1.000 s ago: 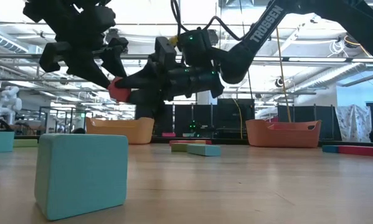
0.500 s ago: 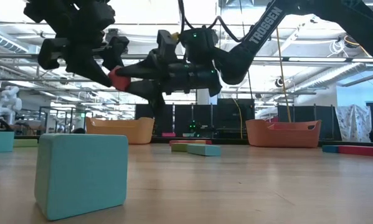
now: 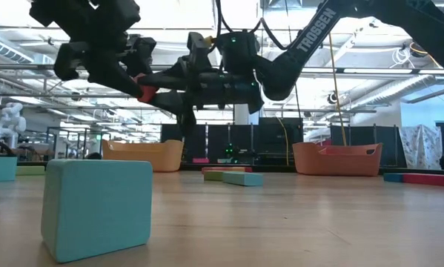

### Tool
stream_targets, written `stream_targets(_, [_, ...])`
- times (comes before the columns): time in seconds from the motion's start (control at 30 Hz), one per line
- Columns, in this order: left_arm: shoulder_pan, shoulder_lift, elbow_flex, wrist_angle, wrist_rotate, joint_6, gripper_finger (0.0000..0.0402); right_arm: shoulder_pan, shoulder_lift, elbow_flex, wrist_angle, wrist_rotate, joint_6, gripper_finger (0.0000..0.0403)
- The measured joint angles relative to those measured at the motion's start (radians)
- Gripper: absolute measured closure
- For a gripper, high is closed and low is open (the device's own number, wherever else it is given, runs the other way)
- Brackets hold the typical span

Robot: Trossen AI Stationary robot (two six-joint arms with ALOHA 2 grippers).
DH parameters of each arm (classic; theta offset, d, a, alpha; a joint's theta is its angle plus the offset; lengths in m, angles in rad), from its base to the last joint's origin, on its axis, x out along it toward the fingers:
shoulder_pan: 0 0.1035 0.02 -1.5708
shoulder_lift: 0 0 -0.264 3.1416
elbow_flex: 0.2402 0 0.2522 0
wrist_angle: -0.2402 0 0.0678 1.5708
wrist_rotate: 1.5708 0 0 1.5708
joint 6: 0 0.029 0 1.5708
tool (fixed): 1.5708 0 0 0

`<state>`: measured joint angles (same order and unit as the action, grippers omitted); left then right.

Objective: Sort blocks by size
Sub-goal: Put the small orange block into the yellow bin

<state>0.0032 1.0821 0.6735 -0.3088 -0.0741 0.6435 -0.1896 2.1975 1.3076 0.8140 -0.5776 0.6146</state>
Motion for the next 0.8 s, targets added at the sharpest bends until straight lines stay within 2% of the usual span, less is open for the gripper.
stream_targets(0.2, [-0.001, -0.001, 0.0, -0.01, -0.033, 0.022, 0.0246, -0.003, 0.0, 0.0, 0.006, -0.01, 0.036, 0.0294])
stream_targets(0.37, [-0.001, -0.001, 0.0, -0.008, -0.056, 0.032, 0.0247, -0.01, 0.0, 0.0, 0.006, -0.01, 0.04, 0.029])
stream_targets(0.63, [0.029, 0.0, 0.0, -0.016, -0.212, -0.019, 0.0258, -0.029, 0.0, 0.0, 0.0, 0.012, 0.018, 0.0158])
stream_targets(0.8, [0.099, 0.0, 0.0, -0.018, -0.231, -0.085, 0.0258, -0.033, 0.0, 0.0, -0.029, 0.073, 0.012, 0.0118])
